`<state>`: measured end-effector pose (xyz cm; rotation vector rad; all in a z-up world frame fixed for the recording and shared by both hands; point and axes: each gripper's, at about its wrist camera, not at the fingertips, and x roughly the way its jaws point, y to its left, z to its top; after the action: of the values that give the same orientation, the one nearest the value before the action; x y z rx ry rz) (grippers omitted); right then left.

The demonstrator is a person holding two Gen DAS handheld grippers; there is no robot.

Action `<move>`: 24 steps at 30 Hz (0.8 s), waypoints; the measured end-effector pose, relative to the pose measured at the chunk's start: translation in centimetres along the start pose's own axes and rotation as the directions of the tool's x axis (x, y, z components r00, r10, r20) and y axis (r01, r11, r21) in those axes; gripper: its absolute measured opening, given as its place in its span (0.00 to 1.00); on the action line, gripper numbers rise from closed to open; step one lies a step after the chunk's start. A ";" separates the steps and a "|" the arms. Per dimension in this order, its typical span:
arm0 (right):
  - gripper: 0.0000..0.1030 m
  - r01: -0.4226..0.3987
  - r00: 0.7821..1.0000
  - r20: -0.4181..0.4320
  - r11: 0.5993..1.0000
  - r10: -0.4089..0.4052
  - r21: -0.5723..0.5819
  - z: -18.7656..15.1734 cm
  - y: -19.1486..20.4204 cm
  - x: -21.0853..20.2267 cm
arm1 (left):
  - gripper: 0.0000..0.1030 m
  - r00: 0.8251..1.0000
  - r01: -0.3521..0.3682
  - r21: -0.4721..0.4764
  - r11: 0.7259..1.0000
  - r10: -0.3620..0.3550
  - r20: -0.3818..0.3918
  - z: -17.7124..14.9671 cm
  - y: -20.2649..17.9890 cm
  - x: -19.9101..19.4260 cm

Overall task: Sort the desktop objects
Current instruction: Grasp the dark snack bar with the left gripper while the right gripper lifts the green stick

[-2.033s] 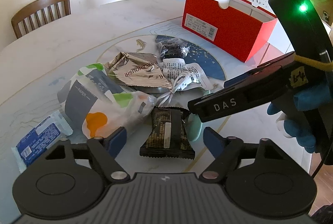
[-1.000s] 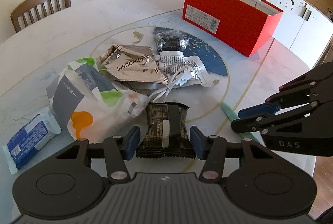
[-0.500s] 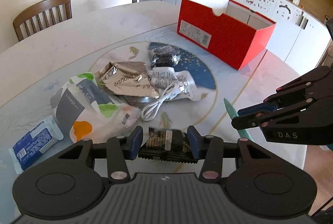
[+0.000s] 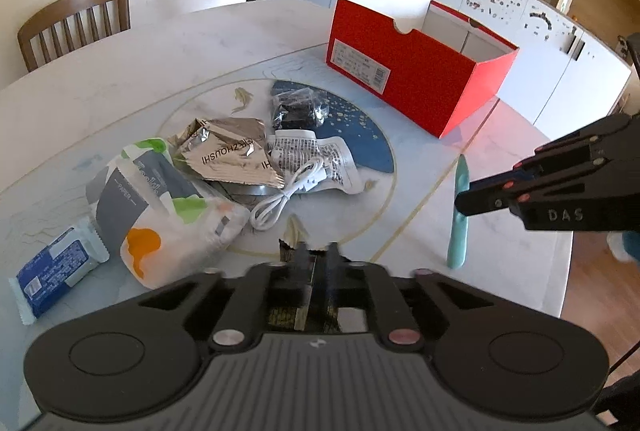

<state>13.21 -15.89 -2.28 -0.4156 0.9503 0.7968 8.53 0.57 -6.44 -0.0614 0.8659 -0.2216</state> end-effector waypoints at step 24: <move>0.07 0.000 1.000 0.007 1.000 0.000 0.007 -0.5 -0.9 -0.8 | 0.34 0.996 -0.017 0.058 0.998 0.022 -0.087 -0.7 -0.4 3.0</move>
<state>13.35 -17.08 -1.87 -0.4069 0.9464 0.7943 9.77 -0.39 -9.07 0.0101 0.9461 -0.2323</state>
